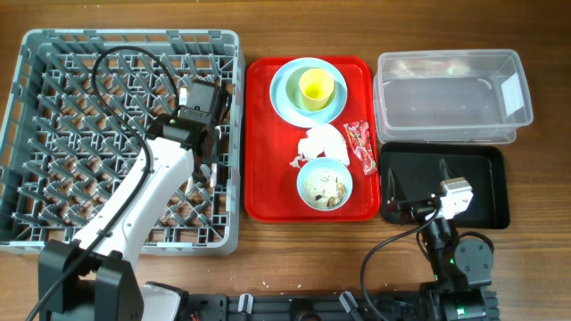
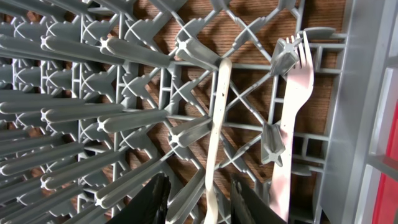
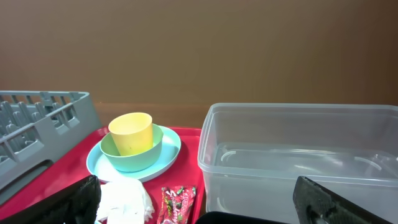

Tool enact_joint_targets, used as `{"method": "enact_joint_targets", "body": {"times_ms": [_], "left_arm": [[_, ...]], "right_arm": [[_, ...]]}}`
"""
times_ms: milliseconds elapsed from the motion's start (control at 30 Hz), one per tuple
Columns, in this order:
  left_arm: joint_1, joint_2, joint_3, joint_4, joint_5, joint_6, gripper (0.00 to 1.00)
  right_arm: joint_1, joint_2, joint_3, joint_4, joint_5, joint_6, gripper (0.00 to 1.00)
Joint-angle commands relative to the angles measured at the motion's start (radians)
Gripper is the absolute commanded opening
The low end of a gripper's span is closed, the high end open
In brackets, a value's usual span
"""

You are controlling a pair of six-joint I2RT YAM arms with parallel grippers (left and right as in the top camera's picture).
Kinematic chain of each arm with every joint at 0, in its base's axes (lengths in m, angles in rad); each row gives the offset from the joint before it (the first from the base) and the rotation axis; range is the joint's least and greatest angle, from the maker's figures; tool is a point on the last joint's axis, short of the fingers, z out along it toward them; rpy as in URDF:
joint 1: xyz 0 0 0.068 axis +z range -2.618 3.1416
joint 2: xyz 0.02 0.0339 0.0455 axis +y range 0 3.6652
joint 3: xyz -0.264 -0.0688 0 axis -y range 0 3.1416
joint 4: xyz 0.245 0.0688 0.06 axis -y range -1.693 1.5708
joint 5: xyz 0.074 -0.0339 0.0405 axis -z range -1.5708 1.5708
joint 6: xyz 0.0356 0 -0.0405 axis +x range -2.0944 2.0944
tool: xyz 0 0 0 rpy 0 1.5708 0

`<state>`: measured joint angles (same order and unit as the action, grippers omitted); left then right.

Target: Sort waste into correct bins and load items into the dishwasher rack

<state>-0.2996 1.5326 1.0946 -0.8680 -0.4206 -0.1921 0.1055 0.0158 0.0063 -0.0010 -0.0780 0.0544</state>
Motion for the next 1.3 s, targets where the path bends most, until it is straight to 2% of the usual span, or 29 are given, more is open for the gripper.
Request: {"method": "enact_joint_targets", "body": {"times_ms": [0,33,133,167,200,233,1267], "left_arm": [[0.007,-0.042,0.017,0.006,0.129,-0.032,0.40],[0.007,-0.063,0.019,0.014,0.196,-0.033,0.48],[0.007,-0.129,0.019,0.050,0.469,-0.063,0.52],[0.007,-0.151,0.019,0.058,0.573,-0.063,0.60],[0.007,-0.178,0.018,0.054,0.676,-0.063,0.89],[0.007,-0.186,0.018,0.048,0.689,-0.063,1.00],[0.007,-0.191,0.018,0.045,0.689,-0.063,1.00]], "right_arm": [[-0.005,0.001,-0.001,0.003,0.002,-0.002,1.00],[-0.005,0.001,-0.001,0.003,0.002,-0.001,1.00],[-0.005,0.001,-0.001,0.003,0.002,-0.002,1.00],[-0.005,0.001,-0.001,0.003,0.002,-0.002,1.00],[-0.005,0.001,-0.001,0.003,0.002,-0.002,1.00],[-0.005,0.001,-0.001,0.003,0.002,-0.002,1.00],[-0.005,0.001,-0.001,0.003,0.001,0.000,1.00]]}}
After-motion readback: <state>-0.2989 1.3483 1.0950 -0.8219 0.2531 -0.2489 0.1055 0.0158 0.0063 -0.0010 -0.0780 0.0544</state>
